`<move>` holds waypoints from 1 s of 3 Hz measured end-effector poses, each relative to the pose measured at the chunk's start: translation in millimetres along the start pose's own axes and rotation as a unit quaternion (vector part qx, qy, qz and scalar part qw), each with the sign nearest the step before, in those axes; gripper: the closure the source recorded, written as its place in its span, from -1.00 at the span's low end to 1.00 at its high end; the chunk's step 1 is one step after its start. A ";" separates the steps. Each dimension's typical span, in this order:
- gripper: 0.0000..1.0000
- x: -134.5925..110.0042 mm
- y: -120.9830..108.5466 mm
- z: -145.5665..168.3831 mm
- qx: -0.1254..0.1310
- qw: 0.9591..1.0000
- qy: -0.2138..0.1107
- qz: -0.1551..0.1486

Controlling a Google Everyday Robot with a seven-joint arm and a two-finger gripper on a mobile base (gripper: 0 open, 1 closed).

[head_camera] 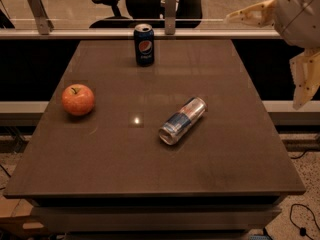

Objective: Pick redbull can

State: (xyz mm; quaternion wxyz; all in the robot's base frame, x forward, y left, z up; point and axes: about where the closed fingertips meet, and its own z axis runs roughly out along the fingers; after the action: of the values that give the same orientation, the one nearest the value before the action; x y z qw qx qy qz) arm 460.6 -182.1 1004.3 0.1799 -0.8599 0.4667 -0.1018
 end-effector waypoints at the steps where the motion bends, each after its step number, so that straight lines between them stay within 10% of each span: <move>1: -1.00 -6.4 -4.4 23.5 -0.022 0.999 -0.013 -0.031; 3: -1.00 -19.0 -15.5 62.2 -0.059 0.996 -0.031 -0.062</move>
Offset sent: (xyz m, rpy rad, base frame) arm 0.0244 0.0389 -0.0594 -0.0646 0.1318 0.1611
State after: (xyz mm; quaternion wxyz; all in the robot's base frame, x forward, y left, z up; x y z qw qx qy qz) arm 483.5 -145.1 953.6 0.1371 -0.8990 0.4118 -0.0582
